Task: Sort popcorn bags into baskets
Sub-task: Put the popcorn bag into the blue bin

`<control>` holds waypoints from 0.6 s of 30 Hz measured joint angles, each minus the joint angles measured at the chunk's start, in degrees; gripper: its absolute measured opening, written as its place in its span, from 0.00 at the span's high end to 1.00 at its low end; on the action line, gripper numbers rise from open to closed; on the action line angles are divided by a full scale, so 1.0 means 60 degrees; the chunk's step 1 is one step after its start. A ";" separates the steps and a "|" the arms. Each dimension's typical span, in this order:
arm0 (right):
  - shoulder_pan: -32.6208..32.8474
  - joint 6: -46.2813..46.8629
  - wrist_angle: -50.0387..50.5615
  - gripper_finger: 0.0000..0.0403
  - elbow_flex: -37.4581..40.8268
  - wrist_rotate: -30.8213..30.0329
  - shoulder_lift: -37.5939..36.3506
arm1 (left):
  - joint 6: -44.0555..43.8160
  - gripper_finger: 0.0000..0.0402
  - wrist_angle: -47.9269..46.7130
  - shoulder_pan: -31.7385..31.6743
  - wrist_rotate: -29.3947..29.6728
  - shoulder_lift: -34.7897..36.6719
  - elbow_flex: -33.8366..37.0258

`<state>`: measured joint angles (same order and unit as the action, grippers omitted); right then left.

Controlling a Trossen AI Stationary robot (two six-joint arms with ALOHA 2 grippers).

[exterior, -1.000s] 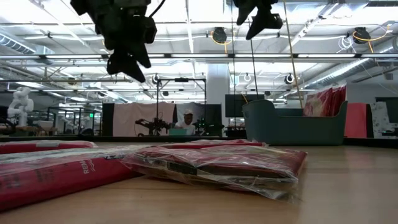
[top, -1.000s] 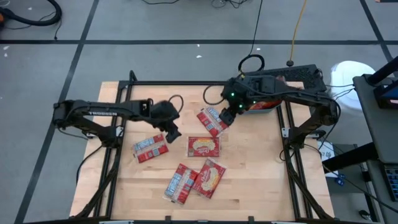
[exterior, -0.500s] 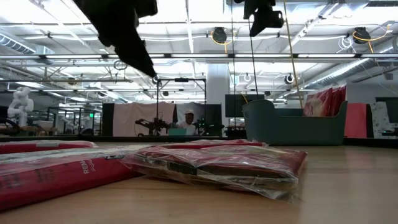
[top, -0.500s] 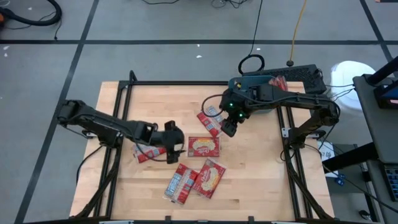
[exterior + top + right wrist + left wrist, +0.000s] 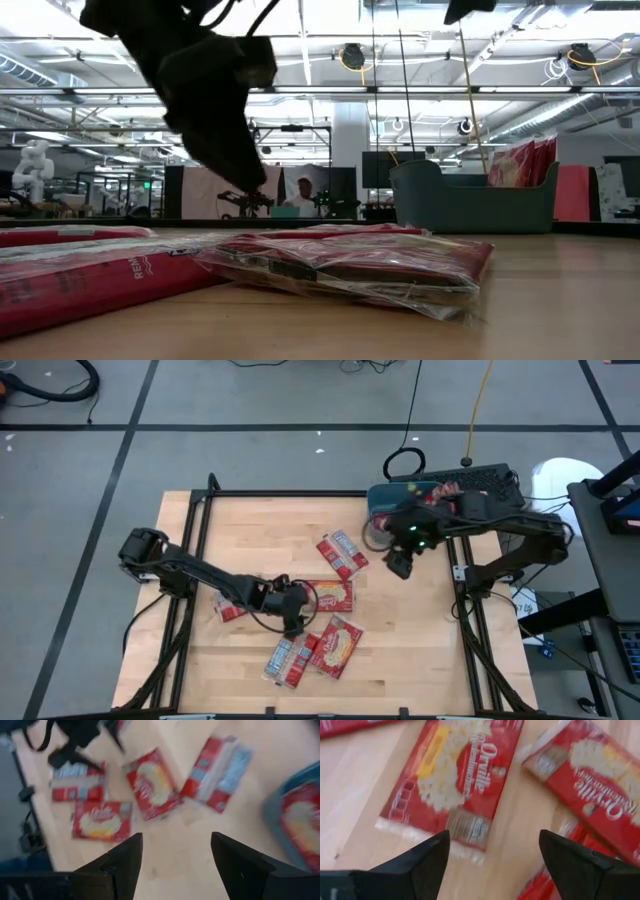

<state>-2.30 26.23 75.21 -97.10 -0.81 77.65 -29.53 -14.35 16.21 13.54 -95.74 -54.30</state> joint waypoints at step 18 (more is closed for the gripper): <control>0.0141 0.0259 -0.0147 0.44 0.0000 -0.0909 -0.1490 | -0.0668 0.32 -0.0018 0.0296 0.0832 -0.1552 -0.0030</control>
<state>-1.45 27.79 74.32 -97.10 -6.26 68.71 -33.54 -14.46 17.99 18.53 -105.05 -54.49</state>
